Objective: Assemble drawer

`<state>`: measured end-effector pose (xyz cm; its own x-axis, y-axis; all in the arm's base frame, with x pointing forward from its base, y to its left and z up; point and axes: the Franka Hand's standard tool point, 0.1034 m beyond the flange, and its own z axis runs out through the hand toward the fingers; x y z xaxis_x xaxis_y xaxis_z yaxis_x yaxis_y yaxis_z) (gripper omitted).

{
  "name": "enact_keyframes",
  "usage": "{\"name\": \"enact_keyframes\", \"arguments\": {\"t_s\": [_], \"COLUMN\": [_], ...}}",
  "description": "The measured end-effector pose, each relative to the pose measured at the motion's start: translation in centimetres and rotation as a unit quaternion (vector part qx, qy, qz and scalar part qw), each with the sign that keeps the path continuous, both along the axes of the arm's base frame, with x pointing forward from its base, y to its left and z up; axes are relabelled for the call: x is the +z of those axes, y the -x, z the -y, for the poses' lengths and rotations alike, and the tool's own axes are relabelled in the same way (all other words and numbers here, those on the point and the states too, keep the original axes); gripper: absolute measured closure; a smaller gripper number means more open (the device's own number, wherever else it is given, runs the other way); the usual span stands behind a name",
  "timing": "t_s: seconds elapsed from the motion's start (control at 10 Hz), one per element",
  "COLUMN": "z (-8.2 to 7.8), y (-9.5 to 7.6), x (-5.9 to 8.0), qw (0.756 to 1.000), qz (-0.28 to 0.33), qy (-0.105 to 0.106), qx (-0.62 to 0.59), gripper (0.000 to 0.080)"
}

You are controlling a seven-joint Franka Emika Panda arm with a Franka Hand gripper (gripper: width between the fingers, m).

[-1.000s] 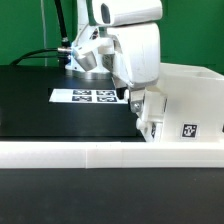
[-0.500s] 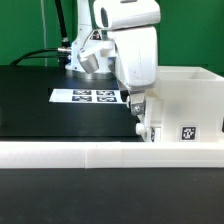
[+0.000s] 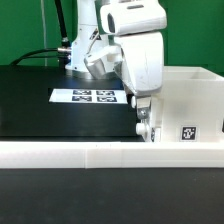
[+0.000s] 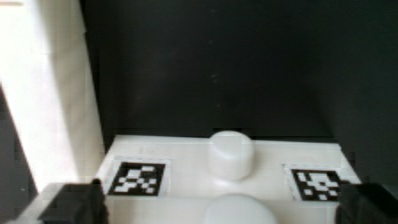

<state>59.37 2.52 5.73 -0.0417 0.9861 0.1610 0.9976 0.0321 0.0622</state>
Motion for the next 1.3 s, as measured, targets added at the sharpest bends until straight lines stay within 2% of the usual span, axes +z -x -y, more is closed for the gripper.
{"name": "enact_keyframes", "arguments": {"t_s": [0.3,0.5,0.8,0.9,1.1,1.3], "z": [0.0,-0.8,-1.2,-0.6,3.4,6.3], "y": [0.3,0.3,-0.1,-0.1,0.2,-0.2], "x": [-0.1,0.1,0.2,0.0,-0.4,0.7], "qw": [1.000,1.000,1.000,1.000,1.000,1.000], "qz": [-0.012,-0.014,-0.007,-0.006,-0.009,0.014], "qy": [0.001,0.000,0.000,0.002,0.010,0.016], "qx": [0.002,0.004,-0.003,0.008,0.020,0.009], "gripper": [0.0150,0.0150,0.0150,0.0150,0.0150,0.0150]}}
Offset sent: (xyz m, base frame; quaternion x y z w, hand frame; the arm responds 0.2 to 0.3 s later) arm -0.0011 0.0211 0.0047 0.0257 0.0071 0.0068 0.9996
